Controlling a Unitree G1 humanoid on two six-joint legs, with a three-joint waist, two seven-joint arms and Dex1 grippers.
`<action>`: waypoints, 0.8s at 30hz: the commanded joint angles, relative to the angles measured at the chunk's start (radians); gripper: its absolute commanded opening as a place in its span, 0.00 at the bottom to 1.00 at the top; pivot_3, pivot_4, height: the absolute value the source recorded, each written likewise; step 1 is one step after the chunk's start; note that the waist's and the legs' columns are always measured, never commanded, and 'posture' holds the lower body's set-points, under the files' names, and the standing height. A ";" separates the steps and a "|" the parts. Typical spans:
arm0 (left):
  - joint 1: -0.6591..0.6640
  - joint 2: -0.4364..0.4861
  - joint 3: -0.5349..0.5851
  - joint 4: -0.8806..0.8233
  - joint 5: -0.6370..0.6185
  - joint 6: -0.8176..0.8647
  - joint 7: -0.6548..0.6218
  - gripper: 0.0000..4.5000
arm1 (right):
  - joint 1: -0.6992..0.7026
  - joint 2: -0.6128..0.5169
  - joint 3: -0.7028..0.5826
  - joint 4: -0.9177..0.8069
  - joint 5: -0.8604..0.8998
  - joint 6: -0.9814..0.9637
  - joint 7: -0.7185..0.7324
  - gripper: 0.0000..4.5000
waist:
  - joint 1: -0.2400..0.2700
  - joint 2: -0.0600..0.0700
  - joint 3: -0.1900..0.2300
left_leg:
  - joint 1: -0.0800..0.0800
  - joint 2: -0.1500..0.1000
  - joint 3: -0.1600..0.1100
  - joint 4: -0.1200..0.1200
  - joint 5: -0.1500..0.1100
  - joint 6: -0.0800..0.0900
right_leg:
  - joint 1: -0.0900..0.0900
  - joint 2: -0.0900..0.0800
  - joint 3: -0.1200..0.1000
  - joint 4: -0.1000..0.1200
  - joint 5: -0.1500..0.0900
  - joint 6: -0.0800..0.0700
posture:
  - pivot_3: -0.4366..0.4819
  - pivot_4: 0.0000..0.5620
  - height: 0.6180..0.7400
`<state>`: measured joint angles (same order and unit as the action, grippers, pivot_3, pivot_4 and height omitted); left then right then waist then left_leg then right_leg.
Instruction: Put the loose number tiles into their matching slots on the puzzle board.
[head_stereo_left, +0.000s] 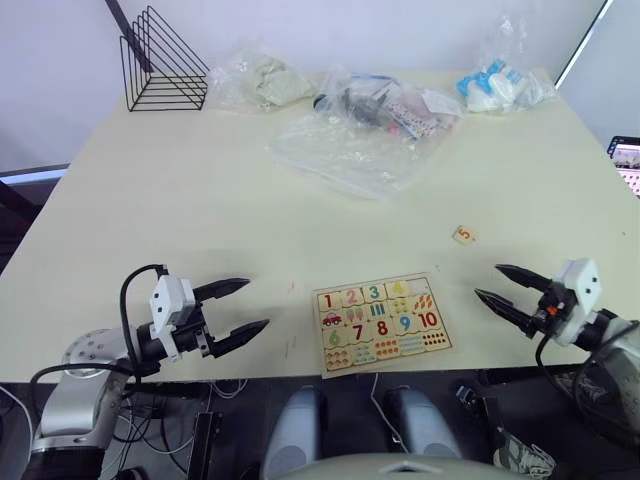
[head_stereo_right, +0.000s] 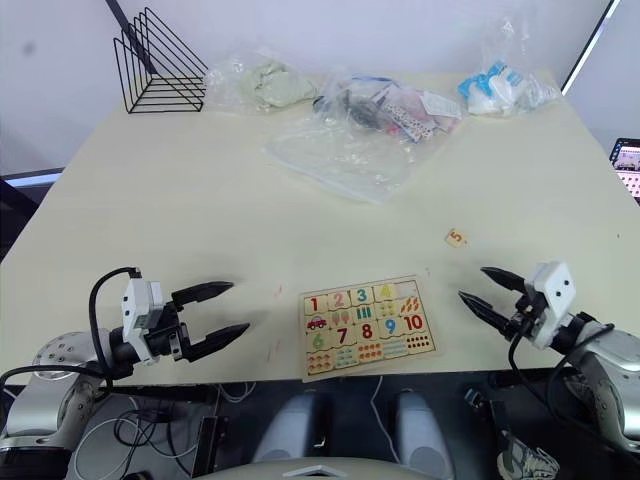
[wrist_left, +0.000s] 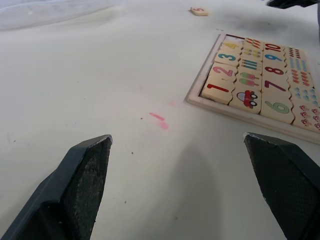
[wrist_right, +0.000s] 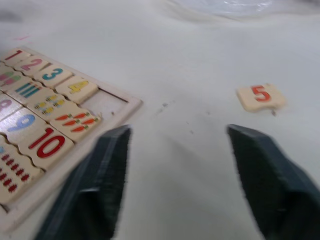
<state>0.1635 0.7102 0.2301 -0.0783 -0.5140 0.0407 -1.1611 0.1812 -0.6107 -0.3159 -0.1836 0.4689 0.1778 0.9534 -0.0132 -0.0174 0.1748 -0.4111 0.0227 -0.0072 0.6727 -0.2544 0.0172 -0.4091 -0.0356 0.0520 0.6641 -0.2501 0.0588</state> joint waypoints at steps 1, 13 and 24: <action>0.012 -0.005 0.048 -0.019 -0.020 -0.007 0.018 1.00 | 0.047 0.002 -0.089 0.013 0.031 -0.067 0.011 0.99 | 0.001 0.000 0.000 | 0.000 0.000 0.000 0.000 0.000 0.000 | 0.000 0.000 0.000 0.000 0.000 0.000 | 0.48 0.27 1.00; 0.040 -0.026 0.085 -0.021 -0.022 -0.008 0.044 1.00 | 0.114 0.008 -0.161 0.090 0.068 -0.170 0.068 0.99 | 0.000 0.000 -0.001 | 0.001 0.000 0.001 0.000 0.000 0.000 | 0.001 0.000 0.001 0.000 0.000 0.000 | 0.48 0.27 1.00; 0.033 -0.030 0.082 -0.014 -0.021 -0.012 0.038 1.00 | 0.115 0.003 -0.153 0.119 0.061 -0.206 0.072 0.99 | 0.000 0.000 -0.001 | 0.002 0.000 0.002 0.000 0.000 0.000 | 0.001 0.000 0.001 0.000 0.000 0.000 | 0.48 0.27 1.00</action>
<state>0.1985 0.6807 0.2851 -0.0771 -0.5148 0.0410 -1.1176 0.2950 -0.6018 -0.4454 -0.0578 0.5183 -0.0071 1.0206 -0.0131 -0.0171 0.1741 -0.4095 0.0227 -0.0055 0.6725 -0.2544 0.0172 -0.4081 -0.0356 0.0530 0.6640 -0.2502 0.0588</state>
